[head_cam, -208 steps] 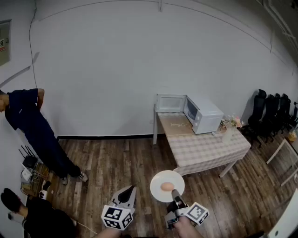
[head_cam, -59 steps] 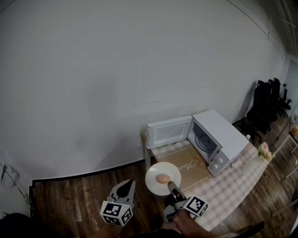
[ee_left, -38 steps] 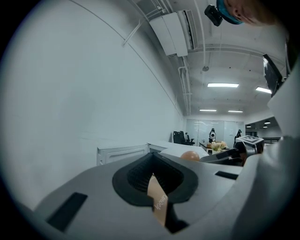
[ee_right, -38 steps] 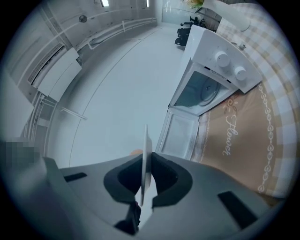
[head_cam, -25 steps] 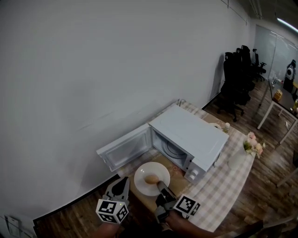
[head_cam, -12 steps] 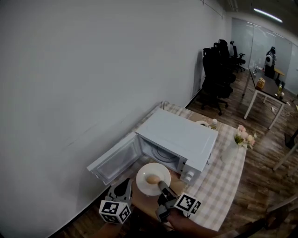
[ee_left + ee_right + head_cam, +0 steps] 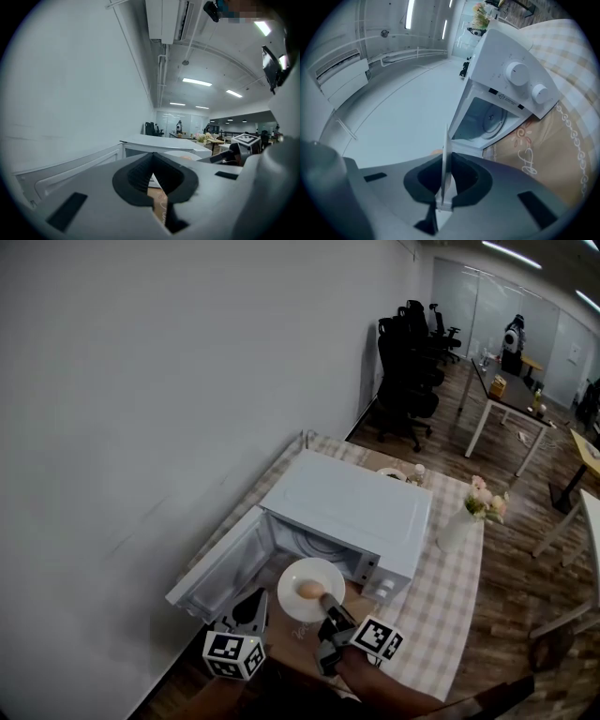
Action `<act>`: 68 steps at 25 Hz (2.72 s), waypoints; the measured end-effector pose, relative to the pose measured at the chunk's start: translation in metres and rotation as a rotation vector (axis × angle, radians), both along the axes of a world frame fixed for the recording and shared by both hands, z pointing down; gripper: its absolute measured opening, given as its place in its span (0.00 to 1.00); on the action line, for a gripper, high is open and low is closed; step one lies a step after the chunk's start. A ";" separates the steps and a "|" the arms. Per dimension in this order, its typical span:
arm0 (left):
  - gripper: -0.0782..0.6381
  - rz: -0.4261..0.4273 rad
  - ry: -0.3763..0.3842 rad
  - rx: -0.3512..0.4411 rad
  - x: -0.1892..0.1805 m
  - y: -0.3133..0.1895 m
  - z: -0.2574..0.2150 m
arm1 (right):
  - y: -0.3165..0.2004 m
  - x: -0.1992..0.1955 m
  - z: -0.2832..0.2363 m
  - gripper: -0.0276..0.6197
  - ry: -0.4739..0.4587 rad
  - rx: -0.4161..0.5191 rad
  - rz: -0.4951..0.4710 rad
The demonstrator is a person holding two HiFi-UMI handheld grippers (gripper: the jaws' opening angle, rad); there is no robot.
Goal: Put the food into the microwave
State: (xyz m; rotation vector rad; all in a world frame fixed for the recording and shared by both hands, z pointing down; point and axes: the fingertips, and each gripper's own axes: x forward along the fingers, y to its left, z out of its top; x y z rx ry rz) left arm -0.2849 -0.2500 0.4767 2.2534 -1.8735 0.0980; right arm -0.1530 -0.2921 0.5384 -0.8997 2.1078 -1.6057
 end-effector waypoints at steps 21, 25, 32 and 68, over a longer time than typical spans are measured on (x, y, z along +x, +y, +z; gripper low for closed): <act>0.12 0.330 0.027 -0.097 -0.015 -0.077 0.066 | -0.051 -0.023 0.059 0.08 0.059 -0.099 0.328; 0.12 0.342 0.013 -0.134 -0.028 -0.088 0.082 | -0.063 -0.024 0.069 0.08 0.069 -0.109 0.397; 0.12 0.306 0.015 -0.184 -0.028 -0.106 0.111 | -0.084 -0.009 0.092 0.08 0.098 -0.136 0.458; 0.12 0.390 -0.064 -0.250 0.000 -0.177 0.160 | -0.193 -0.004 0.169 0.08 0.099 -0.231 0.638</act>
